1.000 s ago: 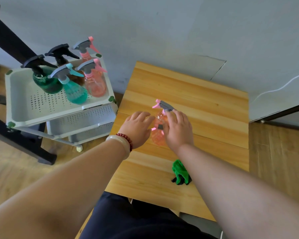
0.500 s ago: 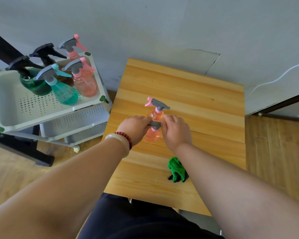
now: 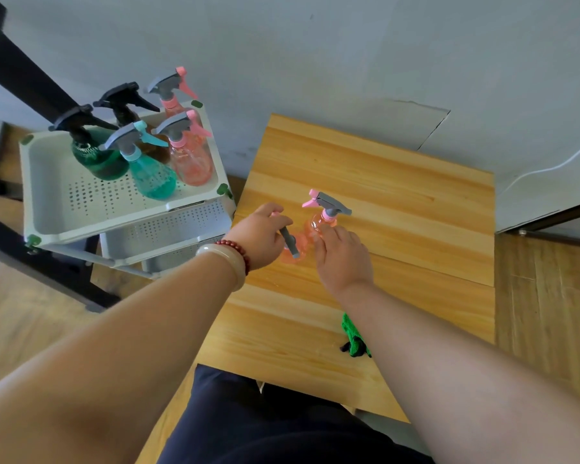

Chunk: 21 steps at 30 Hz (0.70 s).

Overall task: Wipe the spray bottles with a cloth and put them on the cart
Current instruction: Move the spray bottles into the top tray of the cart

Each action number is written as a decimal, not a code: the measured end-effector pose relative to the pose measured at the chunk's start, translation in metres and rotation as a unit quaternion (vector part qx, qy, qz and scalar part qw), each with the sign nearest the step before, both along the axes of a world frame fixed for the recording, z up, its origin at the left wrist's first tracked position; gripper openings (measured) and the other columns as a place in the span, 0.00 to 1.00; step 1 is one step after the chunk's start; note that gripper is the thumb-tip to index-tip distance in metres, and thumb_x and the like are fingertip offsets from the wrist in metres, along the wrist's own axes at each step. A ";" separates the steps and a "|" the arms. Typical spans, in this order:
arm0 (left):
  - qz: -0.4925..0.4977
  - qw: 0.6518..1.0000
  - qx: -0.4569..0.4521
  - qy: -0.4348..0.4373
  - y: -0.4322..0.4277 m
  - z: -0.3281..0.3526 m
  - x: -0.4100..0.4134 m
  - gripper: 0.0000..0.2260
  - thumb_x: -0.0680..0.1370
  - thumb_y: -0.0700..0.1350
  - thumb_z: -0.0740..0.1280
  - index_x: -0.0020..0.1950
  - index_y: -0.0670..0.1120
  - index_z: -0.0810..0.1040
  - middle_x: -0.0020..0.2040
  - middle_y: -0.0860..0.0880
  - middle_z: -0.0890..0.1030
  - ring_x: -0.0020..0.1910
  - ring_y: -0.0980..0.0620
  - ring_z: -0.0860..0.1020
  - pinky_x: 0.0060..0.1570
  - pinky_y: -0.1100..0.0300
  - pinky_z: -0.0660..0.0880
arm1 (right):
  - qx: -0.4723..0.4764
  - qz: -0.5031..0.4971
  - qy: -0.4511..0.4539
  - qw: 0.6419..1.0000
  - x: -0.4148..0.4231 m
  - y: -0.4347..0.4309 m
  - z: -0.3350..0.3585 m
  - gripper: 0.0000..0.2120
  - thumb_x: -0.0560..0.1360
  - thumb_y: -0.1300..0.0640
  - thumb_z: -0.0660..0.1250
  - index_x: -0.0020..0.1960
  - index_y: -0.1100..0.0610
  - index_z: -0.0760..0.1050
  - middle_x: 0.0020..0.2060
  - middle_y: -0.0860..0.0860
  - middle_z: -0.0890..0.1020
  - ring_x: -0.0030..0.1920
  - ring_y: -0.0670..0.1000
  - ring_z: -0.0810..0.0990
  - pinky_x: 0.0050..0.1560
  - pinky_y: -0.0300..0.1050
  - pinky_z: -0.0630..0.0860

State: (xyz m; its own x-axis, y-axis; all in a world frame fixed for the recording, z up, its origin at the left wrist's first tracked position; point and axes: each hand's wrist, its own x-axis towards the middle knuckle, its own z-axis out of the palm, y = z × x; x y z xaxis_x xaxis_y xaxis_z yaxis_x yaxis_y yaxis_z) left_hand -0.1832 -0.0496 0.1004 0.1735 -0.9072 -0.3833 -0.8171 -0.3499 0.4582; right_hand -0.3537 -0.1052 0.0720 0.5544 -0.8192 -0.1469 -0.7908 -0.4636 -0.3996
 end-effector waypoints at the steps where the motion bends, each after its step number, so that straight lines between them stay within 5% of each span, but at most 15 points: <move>1: 0.020 1.000 -0.009 0.013 0.001 0.000 -0.006 0.18 0.83 0.44 0.58 0.74 0.47 0.70 0.78 0.49 0.60 0.64 0.47 0.75 0.57 0.59 0.70 | 0.000 -0.001 -0.006 1.000 0.001 0.001 0.000 0.16 0.83 0.56 0.59 0.67 0.60 0.74 0.59 0.59 0.79 0.57 0.63 0.75 0.52 0.52 0.69; 4: 0.078 0.996 -0.012 0.040 0.004 -0.002 -0.022 0.18 0.83 0.49 0.61 0.73 0.46 0.70 0.80 0.48 0.55 0.63 0.47 0.76 0.57 0.59 0.70 | -0.004 -0.005 -0.009 1.000 0.000 0.002 -0.002 0.15 0.83 0.55 0.60 0.66 0.60 0.75 0.58 0.58 0.80 0.55 0.63 0.76 0.50 0.52 0.69; 8: 0.144 0.986 -0.021 0.078 0.002 -0.005 -0.033 0.13 0.83 0.42 0.60 0.67 0.43 0.74 0.80 0.44 0.52 0.66 0.48 0.73 0.55 0.63 0.69 | -0.005 -0.014 -0.003 1.000 0.000 0.001 0.000 0.15 0.83 0.54 0.59 0.65 0.60 0.76 0.55 0.60 0.80 0.54 0.64 0.76 0.49 0.53 0.70; 13: 0.167 0.982 -0.028 0.085 -0.002 -0.003 -0.030 0.09 0.81 0.42 0.62 0.54 0.39 0.80 0.79 0.46 0.56 0.50 0.48 0.80 0.50 0.61 0.72 | 0.005 0.002 0.028 1.000 0.006 0.001 0.000 0.17 0.84 0.52 0.55 0.66 0.58 0.73 0.59 0.56 0.78 0.57 0.60 0.74 0.52 0.52 0.69; 15: 0.144 0.987 -0.025 0.067 -0.001 -0.007 -0.026 0.10 0.81 0.37 0.60 0.60 0.41 0.78 0.80 0.48 0.55 0.51 0.48 0.79 0.47 0.60 0.72 | 0.006 0.001 0.019 1.000 0.008 0.003 0.001 0.16 0.84 0.52 0.56 0.66 0.58 0.74 0.59 0.57 0.78 0.57 0.61 0.74 0.53 0.53 0.69; 19: 0.115 0.990 -0.052 0.070 0.005 -0.014 -0.019 0.36 0.78 0.27 0.59 0.80 0.54 0.55 0.81 0.50 0.49 0.63 0.55 0.74 0.49 0.60 0.76 | 0.013 -0.013 -0.003 1.000 0.013 0.009 0.000 0.21 0.81 0.50 0.54 0.64 0.61 0.76 0.57 0.58 0.80 0.55 0.64 0.76 0.51 0.55 0.72; 21: 0.144 0.984 -0.062 0.081 0.008 -0.017 -0.016 0.33 0.79 0.31 0.60 0.81 0.51 0.54 0.79 0.47 0.58 0.63 0.51 0.74 0.49 0.61 0.71 | 0.014 -0.012 -0.002 1.000 0.014 0.010 0.000 0.23 0.80 0.49 0.52 0.65 0.60 0.76 0.58 0.59 0.80 0.55 0.64 0.76 0.51 0.55 0.72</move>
